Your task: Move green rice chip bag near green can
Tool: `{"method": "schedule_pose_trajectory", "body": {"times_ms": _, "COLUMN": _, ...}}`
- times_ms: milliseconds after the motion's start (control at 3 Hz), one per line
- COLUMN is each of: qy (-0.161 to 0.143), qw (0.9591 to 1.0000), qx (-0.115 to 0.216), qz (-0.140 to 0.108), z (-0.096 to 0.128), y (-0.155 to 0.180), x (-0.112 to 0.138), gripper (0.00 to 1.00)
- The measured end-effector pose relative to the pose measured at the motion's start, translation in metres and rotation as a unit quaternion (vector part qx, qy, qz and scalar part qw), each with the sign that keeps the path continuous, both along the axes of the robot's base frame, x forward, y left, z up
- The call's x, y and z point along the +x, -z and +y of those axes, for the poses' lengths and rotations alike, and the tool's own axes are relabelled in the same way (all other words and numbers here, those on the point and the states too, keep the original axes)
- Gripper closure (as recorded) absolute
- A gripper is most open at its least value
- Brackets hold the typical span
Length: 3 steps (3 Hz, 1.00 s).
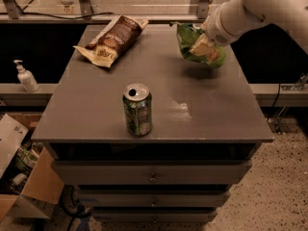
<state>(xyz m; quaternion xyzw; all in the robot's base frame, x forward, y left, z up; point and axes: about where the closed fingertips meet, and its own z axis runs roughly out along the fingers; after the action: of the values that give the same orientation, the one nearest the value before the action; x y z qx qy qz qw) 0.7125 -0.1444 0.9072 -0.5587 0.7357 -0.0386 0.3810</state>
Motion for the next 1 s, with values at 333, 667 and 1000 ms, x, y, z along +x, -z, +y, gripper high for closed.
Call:
{"method": "schedule_pose_trajectory", "body": {"times_ms": 333, "qy": 0.003, "qw": 0.9999, "qx": 0.01, "qz": -0.013, "z": 0.001, "y": -0.023, "x": -0.033, "gripper": 1.0}}
{"method": "schedule_pose_trajectory", "body": {"times_ms": 667, "qy": 0.002, "qw": 0.9998, "qx": 0.019, "qz": 0.0, "z": 0.004, "y": -0.034, "x": -0.08, "gripper": 1.0}}
{"method": "schedule_pose_trajectory", "body": {"times_ms": 1000, "qy": 0.002, "qw": 0.9998, "qx": 0.019, "qz": 0.0, "z": 0.004, "y": -0.034, "x": -0.08, "gripper": 1.0}}
